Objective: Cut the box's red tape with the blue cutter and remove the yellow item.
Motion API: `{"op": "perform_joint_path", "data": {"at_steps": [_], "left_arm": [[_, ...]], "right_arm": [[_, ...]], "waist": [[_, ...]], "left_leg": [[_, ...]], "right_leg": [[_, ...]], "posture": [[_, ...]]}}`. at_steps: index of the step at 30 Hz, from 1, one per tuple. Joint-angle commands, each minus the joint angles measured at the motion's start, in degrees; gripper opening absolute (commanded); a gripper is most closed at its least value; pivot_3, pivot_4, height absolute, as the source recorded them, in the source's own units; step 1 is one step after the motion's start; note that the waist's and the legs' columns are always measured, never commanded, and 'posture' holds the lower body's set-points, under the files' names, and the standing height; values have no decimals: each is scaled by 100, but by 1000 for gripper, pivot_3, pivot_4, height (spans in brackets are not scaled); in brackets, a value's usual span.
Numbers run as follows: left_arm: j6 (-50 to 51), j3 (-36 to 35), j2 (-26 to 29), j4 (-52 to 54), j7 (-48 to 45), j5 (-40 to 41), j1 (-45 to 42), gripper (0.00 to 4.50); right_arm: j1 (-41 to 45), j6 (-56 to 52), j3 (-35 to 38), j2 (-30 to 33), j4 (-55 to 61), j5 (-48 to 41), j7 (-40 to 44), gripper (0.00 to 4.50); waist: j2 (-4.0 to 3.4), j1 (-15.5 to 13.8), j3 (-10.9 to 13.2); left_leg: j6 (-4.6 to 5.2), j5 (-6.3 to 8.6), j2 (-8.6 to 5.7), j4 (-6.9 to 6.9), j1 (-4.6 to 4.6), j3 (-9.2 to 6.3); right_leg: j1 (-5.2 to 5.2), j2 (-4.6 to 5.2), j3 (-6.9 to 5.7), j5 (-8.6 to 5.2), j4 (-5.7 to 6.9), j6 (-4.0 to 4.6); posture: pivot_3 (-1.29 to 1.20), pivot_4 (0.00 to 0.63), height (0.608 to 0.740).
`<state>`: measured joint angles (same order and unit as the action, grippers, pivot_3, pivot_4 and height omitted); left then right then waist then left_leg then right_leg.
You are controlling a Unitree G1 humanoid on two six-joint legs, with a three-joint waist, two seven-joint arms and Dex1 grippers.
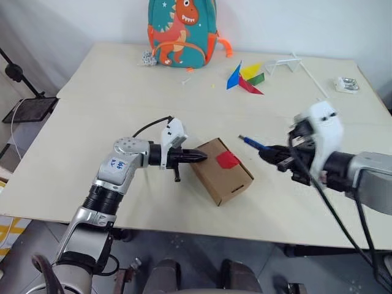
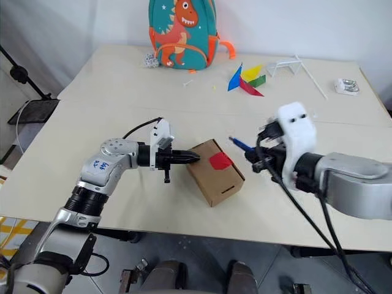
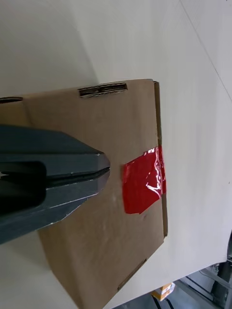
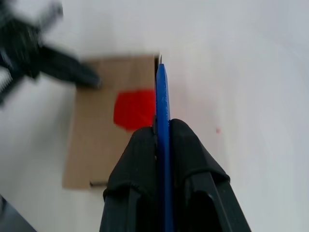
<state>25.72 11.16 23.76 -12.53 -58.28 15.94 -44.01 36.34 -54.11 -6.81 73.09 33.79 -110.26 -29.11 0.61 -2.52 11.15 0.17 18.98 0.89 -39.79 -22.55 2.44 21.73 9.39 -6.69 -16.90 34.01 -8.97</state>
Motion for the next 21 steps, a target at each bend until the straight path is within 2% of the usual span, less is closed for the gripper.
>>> {"op": "perform_joint_path", "data": {"at_steps": [1, 6, 10, 21], "left_arm": [[42, 5, -65, -12, 70, -70, -67, 0], [168, -12, 14, 87, 83, -112, -15, 0], [232, -8, 21, 201, 115, -105, 64, 0], [342, 54, 45, 341, 146, -166, 197, 0]], "right_arm": [[478, -166, -340, -265, -204, 95, -310, 135], [1104, -257, -976, -1042, -410, 138, -1027, 135], [1144, -349, -1091, -1185, -407, 150, -1303, 135], [1168, -307, -1072, -1348, -568, -132, -1815, 135]], "waist": [[-1, 6, 0], [-1, 52, 0], [-1, 46, -1], [-1, 97, 0]], "left_leg": [[0, 0, -1, 0, -3, 1], [0, 0, 1, -6, -24, 2], [0, -1, -1, -27, -71, 2], [1, -2, 1, -25, -68, 7]], "right_leg": [[2, 0, 1, 0, 0, -1], [29, 0, -2, 1, 11, -1], [76, 3, -1, 2, 43, -2], [80, 3, -1, 2, 51, -2]], "posture": [[0, 150, 740], [0, 150, 740], [0, 150, 740], [0, 150, 740]]}}
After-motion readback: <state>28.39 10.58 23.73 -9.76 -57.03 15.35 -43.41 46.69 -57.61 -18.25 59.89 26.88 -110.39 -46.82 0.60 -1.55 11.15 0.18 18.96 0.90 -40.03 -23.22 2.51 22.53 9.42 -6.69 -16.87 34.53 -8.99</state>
